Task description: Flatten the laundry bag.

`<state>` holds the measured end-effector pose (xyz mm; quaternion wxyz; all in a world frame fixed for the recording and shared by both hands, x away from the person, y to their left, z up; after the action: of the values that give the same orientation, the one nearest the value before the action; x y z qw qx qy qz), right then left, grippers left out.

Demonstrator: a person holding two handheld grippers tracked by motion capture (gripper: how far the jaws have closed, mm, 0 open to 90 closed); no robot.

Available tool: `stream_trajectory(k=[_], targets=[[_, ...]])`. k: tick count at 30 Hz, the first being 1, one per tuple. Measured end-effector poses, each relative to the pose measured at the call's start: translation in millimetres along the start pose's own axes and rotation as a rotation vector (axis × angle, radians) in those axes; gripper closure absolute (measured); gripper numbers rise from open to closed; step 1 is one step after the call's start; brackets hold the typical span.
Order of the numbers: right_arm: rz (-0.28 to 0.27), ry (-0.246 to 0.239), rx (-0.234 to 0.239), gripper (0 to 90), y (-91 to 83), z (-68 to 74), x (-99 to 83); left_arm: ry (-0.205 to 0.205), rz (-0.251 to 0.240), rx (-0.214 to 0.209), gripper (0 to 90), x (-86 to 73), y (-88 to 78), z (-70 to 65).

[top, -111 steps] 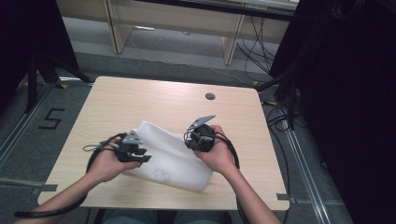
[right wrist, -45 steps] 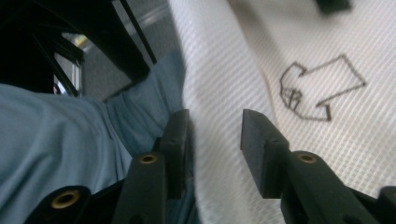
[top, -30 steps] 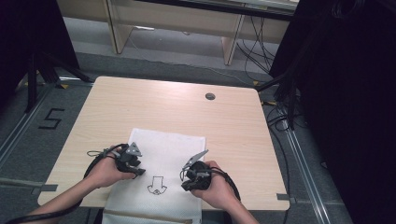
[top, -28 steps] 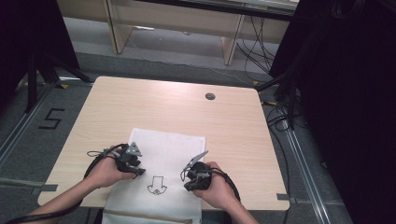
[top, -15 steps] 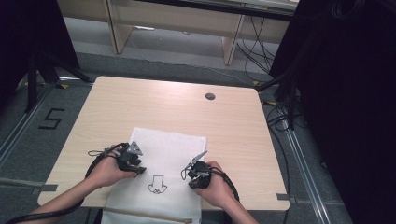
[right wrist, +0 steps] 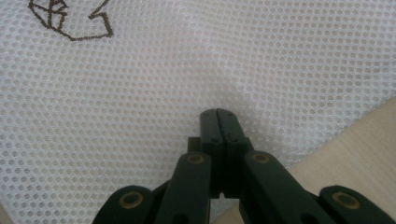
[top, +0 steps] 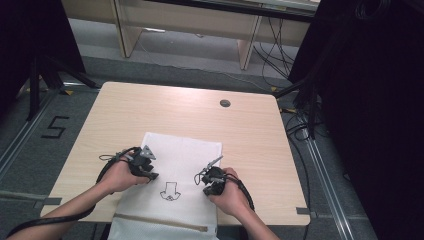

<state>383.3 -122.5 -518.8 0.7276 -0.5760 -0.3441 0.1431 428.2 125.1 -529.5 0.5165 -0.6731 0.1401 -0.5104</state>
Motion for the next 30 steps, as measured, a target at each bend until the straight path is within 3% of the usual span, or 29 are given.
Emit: stream_trajectory(k=[14, 17, 19, 21, 22, 25, 27, 30], targets=[[-0.026, 0.065, -0.054, 90.0, 6.4, -25.8, 25.0, -0.032, 0.011, 0.035, 60.1, 17.6, 11.9, 22.6], [-0.034, 0.071, -0.063, 90.0, 7.8, -30.4, 30.5, -0.027, 0.019, 0.042, 59.7, 20.4, 13.1, 26.1], [-0.024, 0.101, -0.066, 90.0, 7.8, -31.6, 31.8, -0.023, 0.008, 0.06, 59.5, 21.6, 14.4, 26.3], [-0.047, 0.101, -0.059, 90.0, 8.3, -32.7, 32.7, -0.018, 0.008, 0.07, 59.0, 22.2, 13.9, 26.3], [-0.047, 0.122, -0.06, 90.0, 7.0, -32.2, 31.9, -0.011, 0.015, 0.058, 58.9, 22.0, 11.7, 25.9], [-0.083, 0.106, -0.04, 90.0, 2.1, -30.2, 29.1, -0.009, -0.037, 0.065, 60.3, 22.1, 1.6, 23.5], [-0.097, 0.095, -0.031, 90.0, -6.6, -26.5, 24.6, 0.006, -0.058, 0.059, 66.6, 20.1, -10.3, 19.8], [-0.094, 0.086, 0.003, 90.0, -17.3, -18.6, 13.6, 0.023, -0.068, 0.016, 78.4, 12.0, -29.7, 8.5]])
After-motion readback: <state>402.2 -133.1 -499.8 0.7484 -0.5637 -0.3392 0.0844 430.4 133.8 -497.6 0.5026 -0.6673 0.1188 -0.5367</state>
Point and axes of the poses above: each handheld gripper's, and its own axes: y roughly forward along the jaws, x roughly out of its top, z roughly to its left, the point moved 4 cm from there along y, roughly forward along the jaws, and after that the axes turned 7 degrees about y, right-handed, at the moved point
